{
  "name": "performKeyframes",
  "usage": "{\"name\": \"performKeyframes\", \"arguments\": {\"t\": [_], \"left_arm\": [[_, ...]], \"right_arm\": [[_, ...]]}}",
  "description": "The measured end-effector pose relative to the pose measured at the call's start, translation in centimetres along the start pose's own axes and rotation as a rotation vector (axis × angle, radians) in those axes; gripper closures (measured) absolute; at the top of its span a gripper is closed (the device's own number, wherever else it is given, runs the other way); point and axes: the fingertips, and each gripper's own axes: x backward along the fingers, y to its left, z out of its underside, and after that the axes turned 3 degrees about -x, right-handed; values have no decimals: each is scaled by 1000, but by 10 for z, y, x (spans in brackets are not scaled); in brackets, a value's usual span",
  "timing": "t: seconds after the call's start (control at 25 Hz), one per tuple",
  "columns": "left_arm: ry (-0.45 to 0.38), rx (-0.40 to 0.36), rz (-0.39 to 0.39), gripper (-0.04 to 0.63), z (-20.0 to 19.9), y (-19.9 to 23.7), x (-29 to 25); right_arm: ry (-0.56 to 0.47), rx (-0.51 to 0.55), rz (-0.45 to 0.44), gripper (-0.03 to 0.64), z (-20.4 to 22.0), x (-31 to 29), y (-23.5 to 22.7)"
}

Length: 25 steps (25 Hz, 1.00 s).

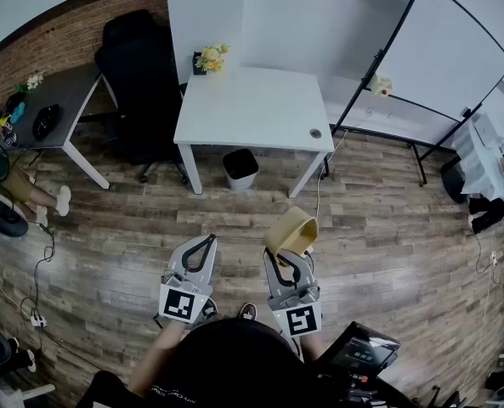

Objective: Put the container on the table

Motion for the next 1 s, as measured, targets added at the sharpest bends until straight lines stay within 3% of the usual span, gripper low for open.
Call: {"name": "performKeyframes", "arguments": {"t": [0.12,0.28,0.68,1.0], "left_arm": [[0,-12,5,594,0,-9,-2],[5,-19,15,594,-2,-22,-13],[23,9,-5,594,-2,-53,-30],[-10,51,45,594,9,-37,-46]], "right_arm": [[78,-89,-26,588,17,10,-2],[113,-95,-43,583,26,15,-11],[20,-74,-89,598,21,18,-39],[17,-30,-76,601,22,-13,-37]]}}
